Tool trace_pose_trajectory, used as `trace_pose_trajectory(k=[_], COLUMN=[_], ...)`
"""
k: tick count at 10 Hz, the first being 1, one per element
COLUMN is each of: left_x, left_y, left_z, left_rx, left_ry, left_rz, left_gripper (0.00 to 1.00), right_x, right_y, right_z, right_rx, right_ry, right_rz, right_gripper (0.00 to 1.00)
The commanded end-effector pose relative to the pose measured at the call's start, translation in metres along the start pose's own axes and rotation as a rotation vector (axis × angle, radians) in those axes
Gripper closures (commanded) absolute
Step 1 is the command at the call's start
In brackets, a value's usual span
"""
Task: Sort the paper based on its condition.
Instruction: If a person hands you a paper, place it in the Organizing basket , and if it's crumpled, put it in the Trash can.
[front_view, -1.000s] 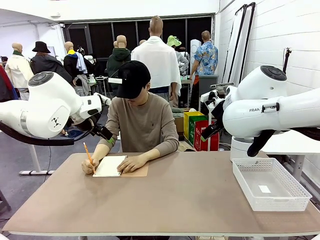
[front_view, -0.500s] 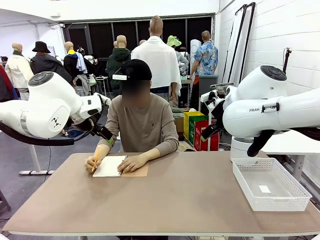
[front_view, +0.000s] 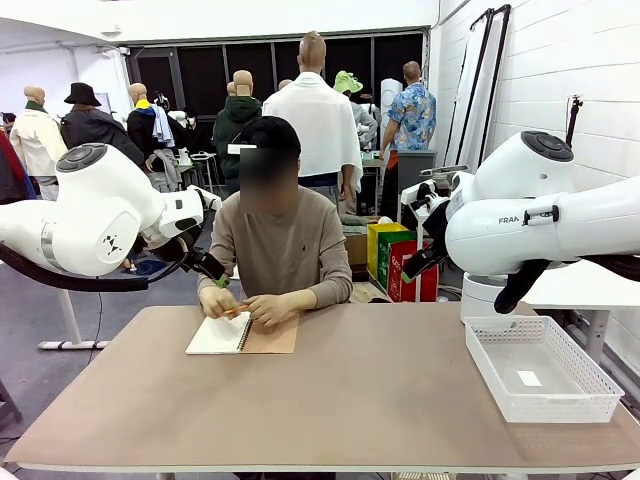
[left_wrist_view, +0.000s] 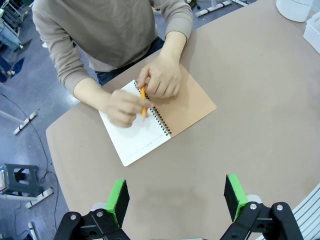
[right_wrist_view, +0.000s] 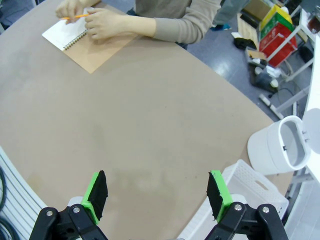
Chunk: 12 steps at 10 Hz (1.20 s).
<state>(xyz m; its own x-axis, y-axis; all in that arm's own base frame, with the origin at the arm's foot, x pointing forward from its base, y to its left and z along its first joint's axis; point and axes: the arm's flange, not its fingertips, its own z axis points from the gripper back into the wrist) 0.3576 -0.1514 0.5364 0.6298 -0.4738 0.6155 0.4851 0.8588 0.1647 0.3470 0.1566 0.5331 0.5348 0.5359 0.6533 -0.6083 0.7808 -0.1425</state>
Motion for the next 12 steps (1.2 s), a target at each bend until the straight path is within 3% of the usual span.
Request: trace_pose_trajectory(k=[1, 12], left_x=[0.0002, 0.0002], left_y=[-0.0001, -0.0001], left_z=[0.0003, 0.0003], left_rx=[-0.001, -0.001], left_ry=[-0.001, -0.001], left_rz=[-0.005, -0.005], left_gripper=[0.0, 0.0], right_x=[0.0003, 0.0003], right_y=[-0.0002, -0.0002], right_z=[-0.0006, -0.0006], right_rx=[0.0, 0.0], right_ry=[-0.003, -0.003], right_rz=[-0.002, -0.002], right_gripper=[0.0, 0.0])
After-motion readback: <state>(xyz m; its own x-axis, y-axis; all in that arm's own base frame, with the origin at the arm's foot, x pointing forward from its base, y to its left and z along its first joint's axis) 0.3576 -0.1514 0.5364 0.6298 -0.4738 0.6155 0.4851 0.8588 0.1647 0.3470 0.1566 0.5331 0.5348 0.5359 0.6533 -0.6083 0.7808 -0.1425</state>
